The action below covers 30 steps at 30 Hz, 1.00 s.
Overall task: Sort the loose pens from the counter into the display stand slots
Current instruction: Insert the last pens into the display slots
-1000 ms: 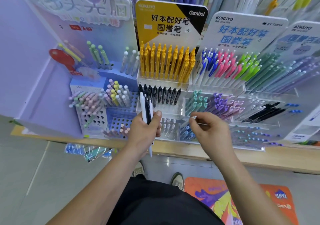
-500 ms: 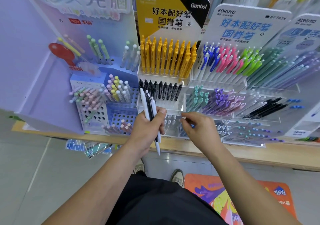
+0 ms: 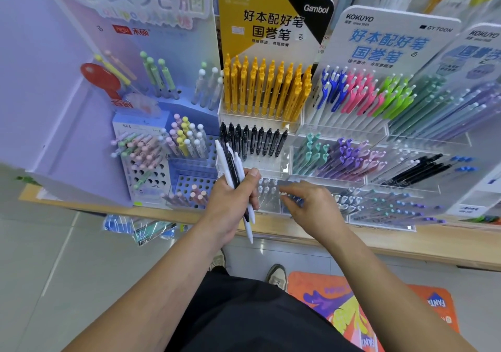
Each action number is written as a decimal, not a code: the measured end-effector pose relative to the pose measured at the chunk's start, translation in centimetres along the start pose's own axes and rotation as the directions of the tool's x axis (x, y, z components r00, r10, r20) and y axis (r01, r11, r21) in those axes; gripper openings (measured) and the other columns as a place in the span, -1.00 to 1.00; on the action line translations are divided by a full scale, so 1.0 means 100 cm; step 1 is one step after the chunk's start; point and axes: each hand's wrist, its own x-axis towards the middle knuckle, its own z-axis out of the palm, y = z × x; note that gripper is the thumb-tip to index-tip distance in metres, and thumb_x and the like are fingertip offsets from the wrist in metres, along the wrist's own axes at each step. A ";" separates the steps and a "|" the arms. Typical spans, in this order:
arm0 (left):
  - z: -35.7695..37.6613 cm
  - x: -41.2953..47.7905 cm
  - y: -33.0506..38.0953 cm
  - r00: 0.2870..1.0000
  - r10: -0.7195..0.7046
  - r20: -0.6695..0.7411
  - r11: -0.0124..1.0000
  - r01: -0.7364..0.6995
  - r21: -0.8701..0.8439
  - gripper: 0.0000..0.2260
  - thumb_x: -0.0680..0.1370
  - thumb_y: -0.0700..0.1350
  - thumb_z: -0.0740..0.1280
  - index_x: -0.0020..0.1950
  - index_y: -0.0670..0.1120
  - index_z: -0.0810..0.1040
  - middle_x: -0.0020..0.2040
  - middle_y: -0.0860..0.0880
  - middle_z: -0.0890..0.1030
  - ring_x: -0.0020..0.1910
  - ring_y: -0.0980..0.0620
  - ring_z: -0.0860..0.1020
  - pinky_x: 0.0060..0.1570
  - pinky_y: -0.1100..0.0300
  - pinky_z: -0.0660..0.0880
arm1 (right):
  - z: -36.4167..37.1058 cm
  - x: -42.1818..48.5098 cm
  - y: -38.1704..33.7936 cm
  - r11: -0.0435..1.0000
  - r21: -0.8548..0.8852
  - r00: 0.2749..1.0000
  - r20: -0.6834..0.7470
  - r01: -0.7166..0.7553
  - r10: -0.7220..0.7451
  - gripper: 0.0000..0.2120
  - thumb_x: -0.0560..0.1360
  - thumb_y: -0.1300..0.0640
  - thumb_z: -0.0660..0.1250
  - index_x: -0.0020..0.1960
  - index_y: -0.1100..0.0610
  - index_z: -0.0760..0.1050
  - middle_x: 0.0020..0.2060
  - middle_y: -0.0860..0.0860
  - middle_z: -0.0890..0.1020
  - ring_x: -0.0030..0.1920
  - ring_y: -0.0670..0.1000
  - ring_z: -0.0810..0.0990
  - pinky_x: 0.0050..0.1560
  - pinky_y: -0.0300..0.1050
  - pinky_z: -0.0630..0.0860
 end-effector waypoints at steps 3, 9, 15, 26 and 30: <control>0.000 0.000 0.000 1.000 -0.007 0.014 0.999 0.007 -0.039 -0.78 0.67 -0.01 0.38 0.00 -0.16 0.60 -0.37 0.00 0.48 -0.36 -0.01 0.47 -0.10 -0.06 0.48 | 0.011 0.003 0.001 0.977 -0.179 0.992 -0.015 0.120 -0.125 -0.81 0.41 0.23 0.55 0.01 0.07 0.74 -0.20 -0.02 0.74 -0.14 0.10 0.67 0.03 -0.03 0.54; 0.001 0.000 0.001 0.992 0.009 0.127 1.000 -0.010 0.004 -0.79 0.66 -0.04 0.40 -0.06 -0.16 0.58 -0.35 -0.05 0.47 -0.36 -0.02 0.46 -0.21 0.02 0.50 | 0.022 0.011 0.002 0.967 -0.251 0.997 -0.060 0.037 -0.054 -0.84 0.44 0.11 0.51 0.01 0.03 0.63 -0.25 -0.04 0.69 -0.15 0.06 0.64 0.05 -0.03 0.42; 0.009 0.001 0.001 0.980 -0.025 0.199 1.000 0.026 -0.002 -0.72 0.66 -0.04 0.41 -0.20 -0.12 0.58 -0.33 -0.11 0.48 -0.36 -0.04 0.46 -0.19 -0.02 0.48 | 0.019 0.020 -0.008 0.954 -0.296 0.999 0.002 0.047 -0.048 -0.84 0.46 0.19 0.41 0.02 0.04 0.53 -0.28 -0.04 0.69 -0.21 0.09 0.66 -0.10 -0.06 0.27; 0.016 0.003 0.001 0.975 -0.025 0.220 0.998 0.011 0.066 -0.83 0.67 -0.09 0.39 -0.06 -0.14 0.60 -0.32 -0.06 0.50 -0.34 -0.03 0.46 -0.25 0.05 0.49 | -0.028 0.006 -0.033 0.954 0.236 0.980 -0.031 -0.186 0.198 -0.82 0.58 0.07 0.41 0.17 0.04 0.66 -0.09 -0.10 0.72 -0.07 -0.11 0.66 -0.07 -0.18 0.56; 0.023 0.006 -0.002 0.973 -0.035 0.228 0.994 0.012 0.104 -0.82 0.65 -0.04 0.43 -0.08 -0.12 0.62 -0.32 -0.06 0.50 -0.34 -0.04 0.47 -0.21 -0.02 0.46 | -0.044 0.016 -0.042 0.848 0.469 0.966 0.046 -0.247 0.256 -0.88 0.60 0.14 0.38 0.09 0.06 0.67 -0.19 -0.05 0.71 -0.15 -0.08 0.66 -0.11 -0.16 0.58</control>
